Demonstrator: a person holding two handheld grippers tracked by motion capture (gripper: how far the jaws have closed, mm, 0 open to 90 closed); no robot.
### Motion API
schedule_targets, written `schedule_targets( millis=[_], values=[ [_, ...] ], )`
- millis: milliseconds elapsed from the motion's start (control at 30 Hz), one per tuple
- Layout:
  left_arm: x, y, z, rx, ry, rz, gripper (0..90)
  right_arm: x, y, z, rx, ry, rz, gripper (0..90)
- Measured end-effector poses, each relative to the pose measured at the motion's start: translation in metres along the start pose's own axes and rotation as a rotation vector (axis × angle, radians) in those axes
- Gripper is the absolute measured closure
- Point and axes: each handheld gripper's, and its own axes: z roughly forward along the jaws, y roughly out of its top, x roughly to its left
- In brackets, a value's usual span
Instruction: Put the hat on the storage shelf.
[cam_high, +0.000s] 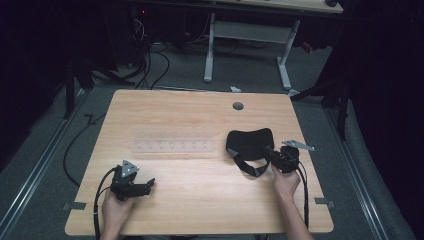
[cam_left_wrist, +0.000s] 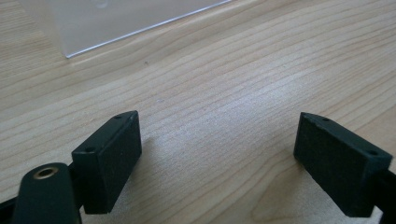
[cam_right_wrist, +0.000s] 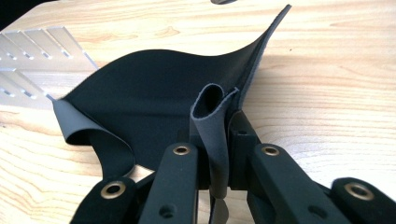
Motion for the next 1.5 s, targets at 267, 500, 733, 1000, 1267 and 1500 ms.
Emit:
schedule_targets(
  millis=[267, 500, 733, 1000, 1267, 1500],
  values=[
    [0.000, 0.000, 0.000, -0.001, 0.001, -0.001, 15.4, 0.004, 0.002, -0.009, -0.010, 0.012, -0.018, 84.3],
    [-0.002, -0.001, 0.001, -0.013, 0.032, -0.014, 15.0, 0.007, 0.003, -0.020, -0.048, 0.030, -0.015, 84.2],
    [-0.003, -0.002, -0.002, -0.021, 0.045, -0.017, 15.1, 0.006, -0.002, -0.029, -0.054, 0.046, 0.002, 84.2],
    [-0.002, -0.002, -0.003, -0.014, 0.028, -0.015, 15.3, 0.012, -0.005, -0.046, -0.058, 0.067, -0.014, 84.3],
    [-0.002, -0.002, -0.006, 0.003, 0.018, -0.007, 16.5, 0.020, -0.006, -0.055, -0.053, 0.089, -0.043, 84.2],
    [-0.010, 0.000, -0.010, 0.001, -0.042, 0.003, 15.9, 0.029, -0.009, -0.068, -0.060, 0.125, -0.049, 84.2]
  ],
)
